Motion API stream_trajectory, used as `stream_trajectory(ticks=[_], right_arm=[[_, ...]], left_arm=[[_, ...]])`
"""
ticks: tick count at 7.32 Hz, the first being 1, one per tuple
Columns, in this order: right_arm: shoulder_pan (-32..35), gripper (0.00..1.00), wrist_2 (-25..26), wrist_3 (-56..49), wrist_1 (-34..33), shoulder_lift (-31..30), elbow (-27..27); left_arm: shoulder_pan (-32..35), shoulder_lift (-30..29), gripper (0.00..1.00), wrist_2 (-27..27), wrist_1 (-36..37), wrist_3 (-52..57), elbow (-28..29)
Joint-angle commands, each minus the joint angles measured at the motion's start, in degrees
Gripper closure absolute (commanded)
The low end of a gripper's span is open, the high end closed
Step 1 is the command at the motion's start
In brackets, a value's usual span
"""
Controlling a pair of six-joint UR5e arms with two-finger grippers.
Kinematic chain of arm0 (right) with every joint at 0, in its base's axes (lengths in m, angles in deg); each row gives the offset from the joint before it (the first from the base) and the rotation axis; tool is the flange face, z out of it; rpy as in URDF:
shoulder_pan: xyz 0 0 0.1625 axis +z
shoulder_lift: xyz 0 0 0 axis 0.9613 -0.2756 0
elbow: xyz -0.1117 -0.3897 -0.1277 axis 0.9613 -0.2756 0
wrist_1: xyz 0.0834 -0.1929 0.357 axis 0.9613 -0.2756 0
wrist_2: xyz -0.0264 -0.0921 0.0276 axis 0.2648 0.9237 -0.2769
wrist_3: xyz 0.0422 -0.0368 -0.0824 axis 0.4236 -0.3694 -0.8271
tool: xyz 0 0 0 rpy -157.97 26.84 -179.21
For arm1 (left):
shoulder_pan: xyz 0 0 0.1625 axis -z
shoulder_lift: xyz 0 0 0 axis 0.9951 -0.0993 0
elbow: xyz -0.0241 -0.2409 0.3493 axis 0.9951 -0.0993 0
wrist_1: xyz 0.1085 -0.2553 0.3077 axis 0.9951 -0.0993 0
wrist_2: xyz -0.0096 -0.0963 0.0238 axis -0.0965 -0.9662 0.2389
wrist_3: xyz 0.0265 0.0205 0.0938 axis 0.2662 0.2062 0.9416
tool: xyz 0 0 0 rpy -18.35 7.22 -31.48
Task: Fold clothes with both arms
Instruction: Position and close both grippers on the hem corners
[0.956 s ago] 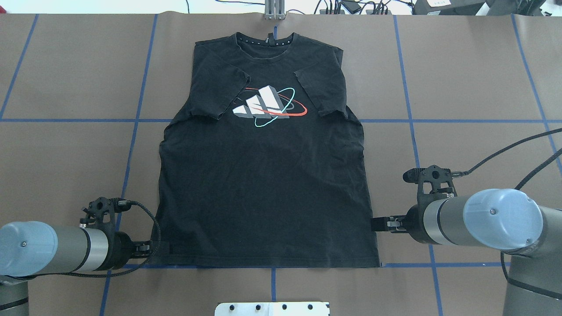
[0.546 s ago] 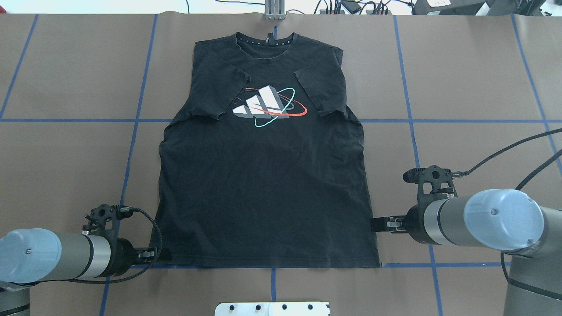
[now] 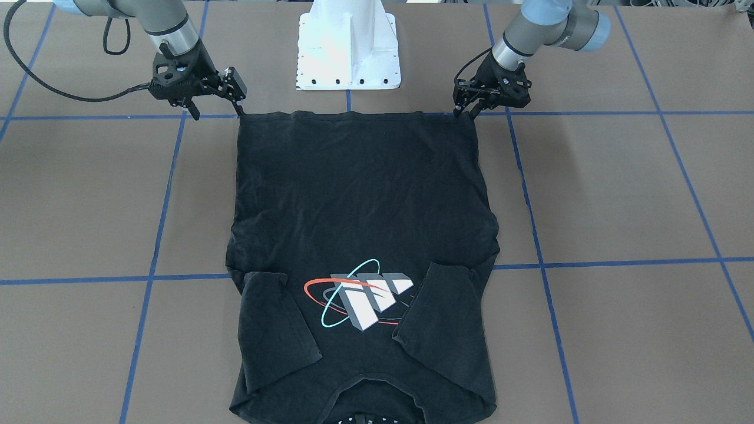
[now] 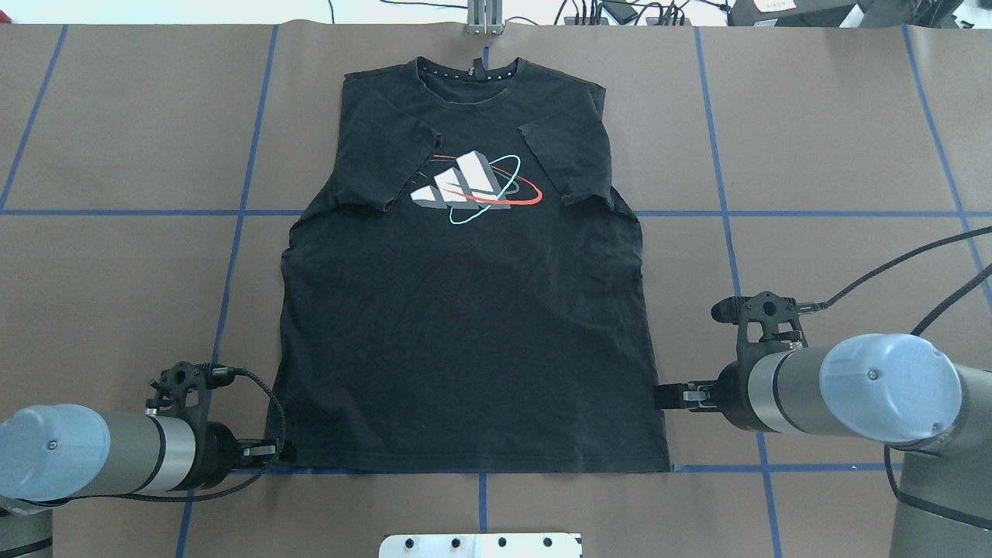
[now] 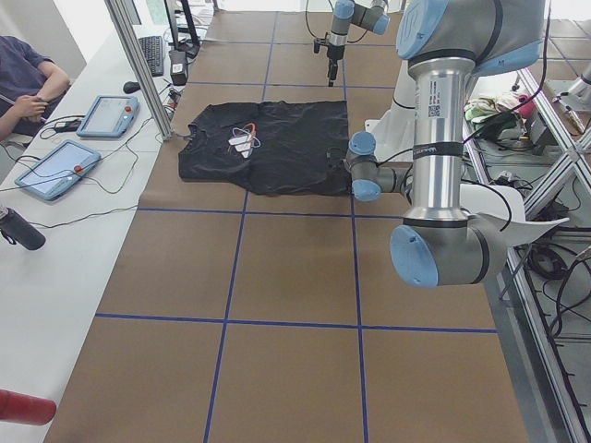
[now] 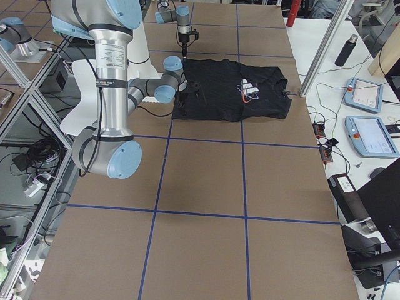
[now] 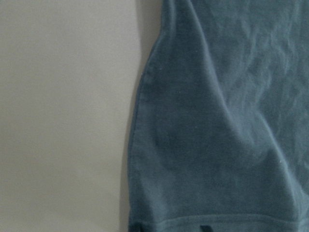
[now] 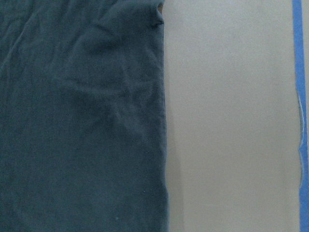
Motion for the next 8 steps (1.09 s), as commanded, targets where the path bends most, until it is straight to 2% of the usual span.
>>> stream_trajectory(ticks=[1, 2, 4, 5, 8], right_arm=[[0.00, 0.00, 0.00, 0.00, 0.00, 0.00, -0.02], [0.00, 0.00, 0.00, 0.00, 0.00, 0.00, 0.06], [0.00, 0.00, 0.00, 0.00, 0.00, 0.00, 0.06], [0.00, 0.00, 0.00, 0.00, 0.00, 0.09, 0.06], [-1.40, 0.00, 0.70, 1.39, 0.00, 0.00, -0.02]], left_arm=[[0.00, 0.02, 0.51, -0.08, 0.14, 0.10, 0.19], [0.00, 0.11, 0.62, -0.08, 0.14, 0.10, 0.37], [0.08, 0.19, 0.93, -0.17, 0.31, 0.10, 0.37], [0.08, 1.24, 1.00, -0.17, 0.31, 0.10, -0.06], [0.08, 1.25, 1.00, -0.25, 0.31, 0.10, -0.42]])
